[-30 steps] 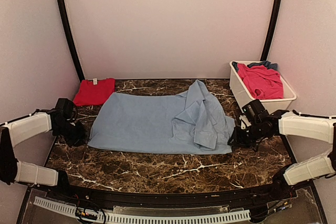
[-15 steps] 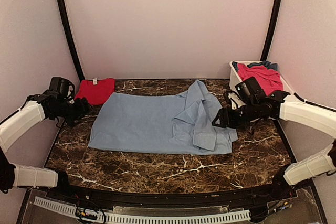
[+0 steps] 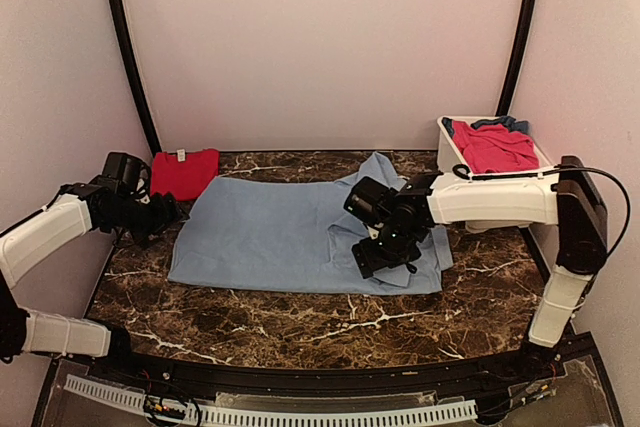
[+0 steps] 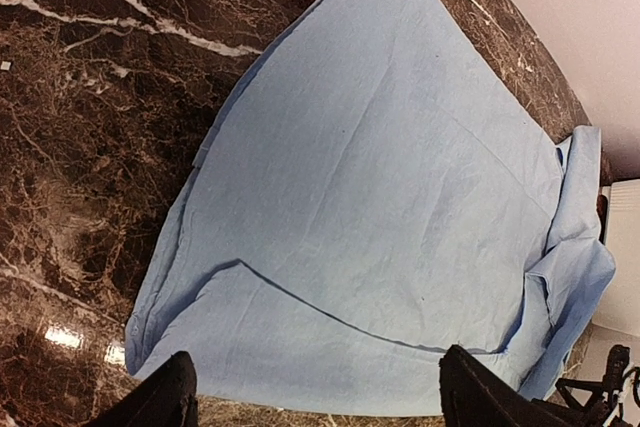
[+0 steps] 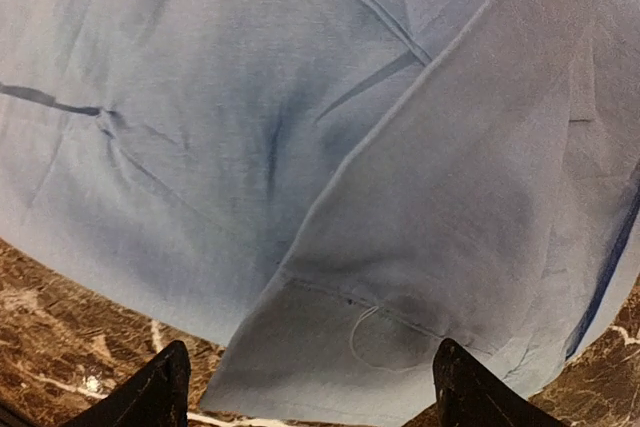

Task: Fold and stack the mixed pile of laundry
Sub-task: Smooth out the 1/3-folded shirt at the center of the board.

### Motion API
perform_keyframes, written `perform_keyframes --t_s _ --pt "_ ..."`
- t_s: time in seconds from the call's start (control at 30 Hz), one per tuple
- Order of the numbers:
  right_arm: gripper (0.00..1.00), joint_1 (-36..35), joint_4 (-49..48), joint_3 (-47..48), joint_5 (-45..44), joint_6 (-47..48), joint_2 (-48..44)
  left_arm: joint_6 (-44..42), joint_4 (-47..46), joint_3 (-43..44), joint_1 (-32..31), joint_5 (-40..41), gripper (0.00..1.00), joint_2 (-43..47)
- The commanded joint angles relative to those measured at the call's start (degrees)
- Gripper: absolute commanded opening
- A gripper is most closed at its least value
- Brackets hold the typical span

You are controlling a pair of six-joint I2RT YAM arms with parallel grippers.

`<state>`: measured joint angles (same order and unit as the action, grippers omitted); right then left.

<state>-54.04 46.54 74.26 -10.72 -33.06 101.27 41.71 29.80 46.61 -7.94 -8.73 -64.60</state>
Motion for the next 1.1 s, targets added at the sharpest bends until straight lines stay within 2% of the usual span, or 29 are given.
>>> perform_keyframes --t_s 0.0,0.13,0.17,0.27,0.37,0.5,0.6,0.7,0.87,1.07 --pt "0.81 -0.6 5.5 4.4 -9.2 -2.0 4.4 -0.1 -1.4 -1.2 -0.2 0.2 0.83 0.0" --pt "0.73 -1.3 9.3 7.3 -13.2 -2.5 8.4 0.2 -1.6 -1.3 -0.2 0.3 0.83 -0.3" --pt "0.66 -1.4 10.4 7.8 -14.1 -2.7 9.0 0.1 -1.6 -1.2 -0.2 0.5 0.83 -0.2" --pt "0.33 -1.5 11.1 7.6 -14.3 -2.7 7.1 -0.1 -1.7 -1.2 -0.2 0.8 0.83 0.0" --pt "0.00 -1.0 6.2 6.0 -9.6 -1.5 1.7 -0.5 -2.0 -0.9 -0.3 0.7 0.84 0.1" --pt "0.00 2.0 -6.4 1.9 -1.4 0.2 -8.3 -1.8 -2.8 -0.8 -0.2 0.1 0.88 0.4" --pt "0.00 5.9 -17.6 -1.2 5.5 0.6 -15.8 -3.4 -4.1 -1.1 -0.3 -0.5 0.98 1.3" --pt "0.00 9.4 -26.7 -1.3 10.2 -0.2 -19.7 -5.2 -6.0 -1.5 -0.4 -2.0 0.99 2.1" --pt "0.00 10.4 -37.3 2.3 15.3 -1.1 -16.7 -8.1 -9.7 -1.7 -0.9 -5.2 0.99 2.1" --pt "0.00 10.3 -57.9 0.1 19.4 -9.1 -11.0 -7.5 -17.2 -3.4 -2.5 -12.0 0.99 3.5"
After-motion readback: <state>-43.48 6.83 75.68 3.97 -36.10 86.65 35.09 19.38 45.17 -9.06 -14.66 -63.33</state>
